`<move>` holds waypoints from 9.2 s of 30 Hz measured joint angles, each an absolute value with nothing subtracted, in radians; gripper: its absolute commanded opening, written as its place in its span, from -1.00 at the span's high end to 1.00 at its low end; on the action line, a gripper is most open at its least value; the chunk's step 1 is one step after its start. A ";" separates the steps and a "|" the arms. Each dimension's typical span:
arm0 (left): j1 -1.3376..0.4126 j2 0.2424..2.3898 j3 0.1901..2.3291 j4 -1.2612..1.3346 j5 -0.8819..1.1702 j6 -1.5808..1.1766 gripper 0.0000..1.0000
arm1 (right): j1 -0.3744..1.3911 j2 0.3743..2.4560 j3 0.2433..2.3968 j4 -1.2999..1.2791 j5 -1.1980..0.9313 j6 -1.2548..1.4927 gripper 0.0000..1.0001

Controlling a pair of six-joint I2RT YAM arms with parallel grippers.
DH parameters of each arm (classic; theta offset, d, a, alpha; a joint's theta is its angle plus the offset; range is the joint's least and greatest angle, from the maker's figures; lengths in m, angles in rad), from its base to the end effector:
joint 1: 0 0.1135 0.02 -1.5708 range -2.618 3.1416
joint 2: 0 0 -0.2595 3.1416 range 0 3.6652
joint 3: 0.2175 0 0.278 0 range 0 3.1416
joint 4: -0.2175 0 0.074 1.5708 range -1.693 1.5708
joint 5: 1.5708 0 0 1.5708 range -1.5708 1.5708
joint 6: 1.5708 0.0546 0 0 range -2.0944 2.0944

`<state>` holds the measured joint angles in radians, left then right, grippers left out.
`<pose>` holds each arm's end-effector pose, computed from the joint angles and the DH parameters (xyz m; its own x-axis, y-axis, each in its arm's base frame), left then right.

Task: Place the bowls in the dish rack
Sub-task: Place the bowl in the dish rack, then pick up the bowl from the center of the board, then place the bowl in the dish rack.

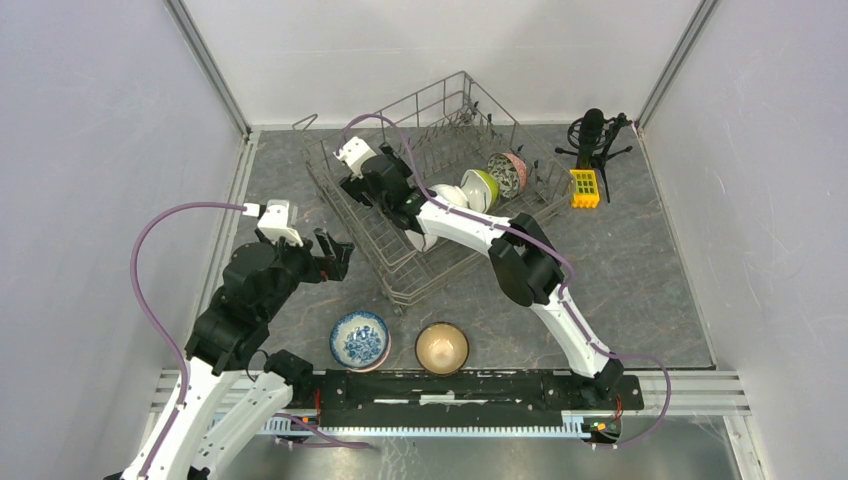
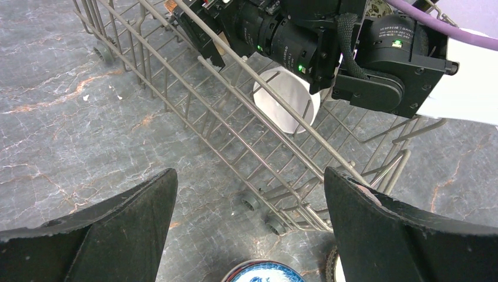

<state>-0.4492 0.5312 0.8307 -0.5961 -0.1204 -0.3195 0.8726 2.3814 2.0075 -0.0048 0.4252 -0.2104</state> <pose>0.1475 -0.0638 0.3449 -0.3529 -0.1760 -0.9190 0.2284 0.9362 -0.2670 0.4014 0.4433 0.2033 -0.1381 -0.4606 -0.8768 -0.4911 0.8007 -0.3432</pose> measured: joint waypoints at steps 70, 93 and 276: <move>-0.449 0.565 0.889 -0.732 0.039 -0.300 -0.99 | 0.962 0.725 0.557 -0.266 -0.083 0.347 -0.19; -0.449 0.539 0.874 -0.891 0.303 -0.357 -0.99 | 1.121 0.941 0.398 -0.157 -0.027 0.612 -0.15; -1.199 0.780 0.812 -0.294 -0.236 -0.646 0.96 | 1.248 0.496 0.495 0.149 0.101 0.749 -0.85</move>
<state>-1.1992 0.7799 0.8120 -0.2939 -0.2363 -0.6456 1.2480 0.4957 0.4953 0.1490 0.1013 0.7490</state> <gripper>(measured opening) 0.196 0.935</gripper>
